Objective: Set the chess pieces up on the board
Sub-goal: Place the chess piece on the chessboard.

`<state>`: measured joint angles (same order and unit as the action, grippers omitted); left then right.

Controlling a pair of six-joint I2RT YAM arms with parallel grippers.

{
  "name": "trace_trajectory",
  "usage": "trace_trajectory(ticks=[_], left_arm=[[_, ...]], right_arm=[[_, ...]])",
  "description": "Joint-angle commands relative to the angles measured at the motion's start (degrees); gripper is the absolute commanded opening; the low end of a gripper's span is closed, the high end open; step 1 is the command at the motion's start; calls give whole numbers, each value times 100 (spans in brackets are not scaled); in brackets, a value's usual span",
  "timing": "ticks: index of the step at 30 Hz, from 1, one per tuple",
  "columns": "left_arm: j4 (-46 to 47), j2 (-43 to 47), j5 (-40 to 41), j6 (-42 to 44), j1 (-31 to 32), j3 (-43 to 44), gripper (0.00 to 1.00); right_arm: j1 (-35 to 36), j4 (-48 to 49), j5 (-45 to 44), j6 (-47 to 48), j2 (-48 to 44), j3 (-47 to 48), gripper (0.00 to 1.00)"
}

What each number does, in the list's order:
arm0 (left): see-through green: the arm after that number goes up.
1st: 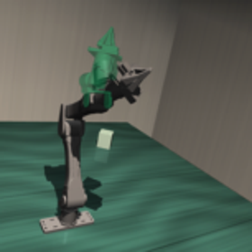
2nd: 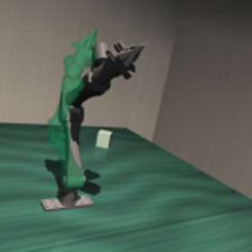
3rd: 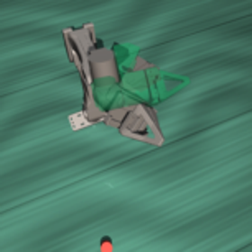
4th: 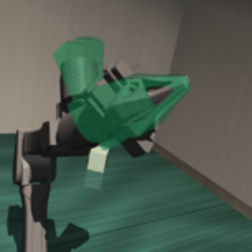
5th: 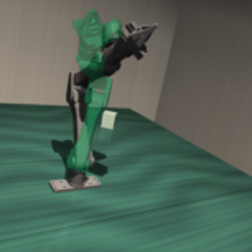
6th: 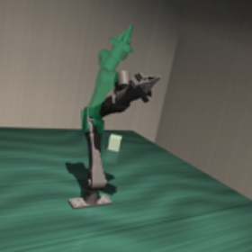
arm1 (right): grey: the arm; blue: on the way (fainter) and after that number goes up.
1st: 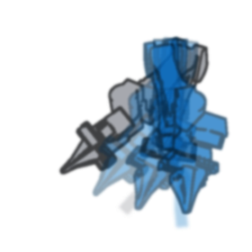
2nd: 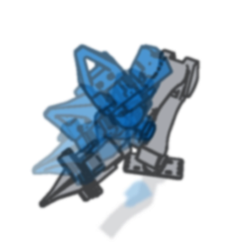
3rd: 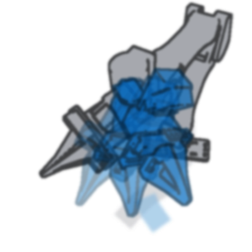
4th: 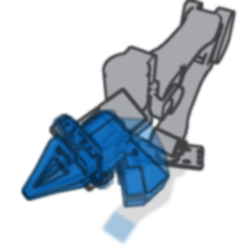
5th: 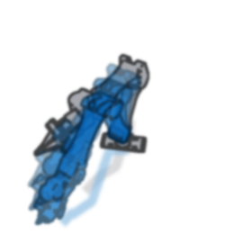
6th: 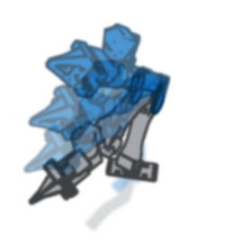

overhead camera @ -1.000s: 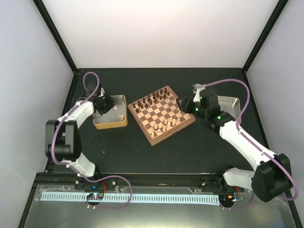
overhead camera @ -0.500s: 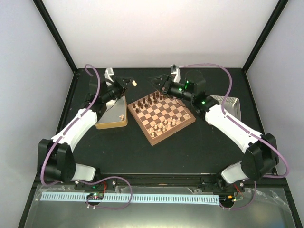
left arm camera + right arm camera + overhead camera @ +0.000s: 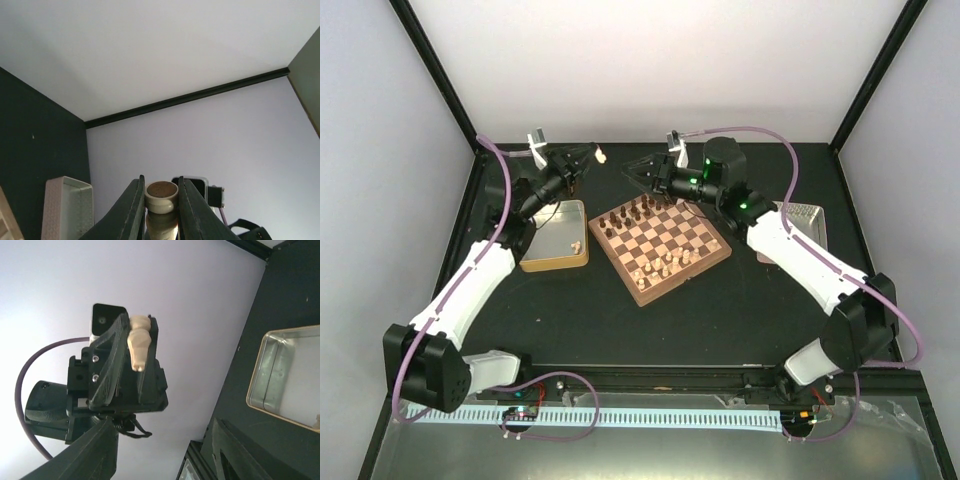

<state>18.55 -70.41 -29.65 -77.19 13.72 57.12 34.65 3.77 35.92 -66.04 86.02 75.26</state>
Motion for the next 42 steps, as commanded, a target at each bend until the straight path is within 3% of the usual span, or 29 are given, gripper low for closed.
trace_trajectory(ticks=[1, 6, 13, 27, 31, 36, 39, 42], left_arm=[[245, 193, -183, -524, 87, 14, 6], [199, 291, -90, -711, 194, -59, 6], [306, 240, -60, -964, 328, -128, 5], [414, 250, -30, -1114, 412, -328, 4], [416, 255, -45, -1097, 407, -342, 5], [125, 326, -20, -807, 404, -302, 22], [-593, 454, 107, -274, 380, -192, 46], [-1635, 569, 226, 582, 328, 12, 59]], right_arm=[[65, -79, 152, 502, 74, 440, 57], [192, -175, 12, 703, 272, 728, 58], [362, -93, -103, 750, 586, 985, 51], [370, 629, -316, 176, 649, 782, 13], [369, 605, -332, 196, 621, 755, 7], [367, 285, -442, 519, 507, 722, 3], [328, -304, -569, 1041, 341, 683, 2], [152, -1045, -657, 1759, 69, 491, 1]])
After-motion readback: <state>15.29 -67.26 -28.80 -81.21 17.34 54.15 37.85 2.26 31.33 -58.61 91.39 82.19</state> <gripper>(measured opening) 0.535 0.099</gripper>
